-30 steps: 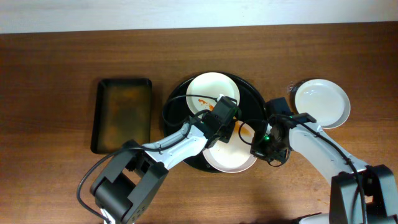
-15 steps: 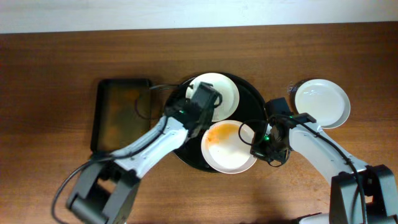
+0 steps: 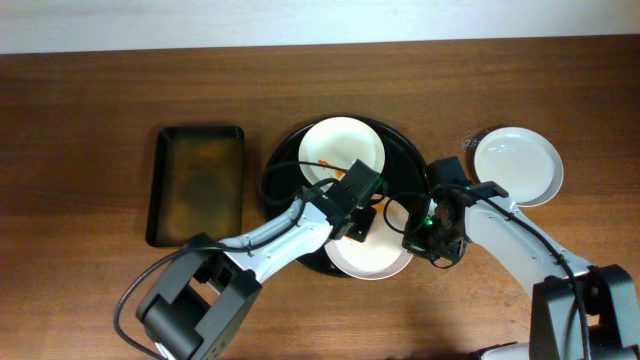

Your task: Clean dirty plates on tray and stack at the side

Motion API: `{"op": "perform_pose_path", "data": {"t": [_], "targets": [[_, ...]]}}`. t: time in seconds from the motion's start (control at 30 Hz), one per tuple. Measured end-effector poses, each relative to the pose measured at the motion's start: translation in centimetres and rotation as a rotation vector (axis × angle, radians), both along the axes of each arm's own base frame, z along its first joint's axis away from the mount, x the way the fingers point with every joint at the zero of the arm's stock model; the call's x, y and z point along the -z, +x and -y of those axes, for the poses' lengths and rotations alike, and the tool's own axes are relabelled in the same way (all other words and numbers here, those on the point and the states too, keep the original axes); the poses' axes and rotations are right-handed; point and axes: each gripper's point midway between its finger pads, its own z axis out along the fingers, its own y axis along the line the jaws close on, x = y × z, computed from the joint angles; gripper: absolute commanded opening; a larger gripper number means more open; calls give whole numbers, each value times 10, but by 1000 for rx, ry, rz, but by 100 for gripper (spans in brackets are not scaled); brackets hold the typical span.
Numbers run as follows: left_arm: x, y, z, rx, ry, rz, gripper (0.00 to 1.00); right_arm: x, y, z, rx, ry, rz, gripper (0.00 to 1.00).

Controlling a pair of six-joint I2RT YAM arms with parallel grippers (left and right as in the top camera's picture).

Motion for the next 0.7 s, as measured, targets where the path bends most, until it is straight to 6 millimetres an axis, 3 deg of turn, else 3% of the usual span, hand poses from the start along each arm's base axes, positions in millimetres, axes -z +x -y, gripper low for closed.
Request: {"op": "perform_pose_path", "data": {"t": [0.1,0.33,0.4,0.5,0.6,0.7], "targets": [[4,13,-33,-76,67,-9,0,0,0,-1,0,3,0,4],[0,17,-40,-97,52,-21,0,-1,0,-3,-2,16,-1,4],[-19,30,-54,-142,73,49,0,0,-1,-3,-1,17,-3,4],[-38,48,-92,-242,177,146,0,0,-2,-2,-1,16,-8,4],[-53,50,-99,-261,190,187,0,0,-1,-2,-7,10,-2,4],[-93,52,-107,-292,104,232,0,-4,3,9,-41,-56,11,4]]}}
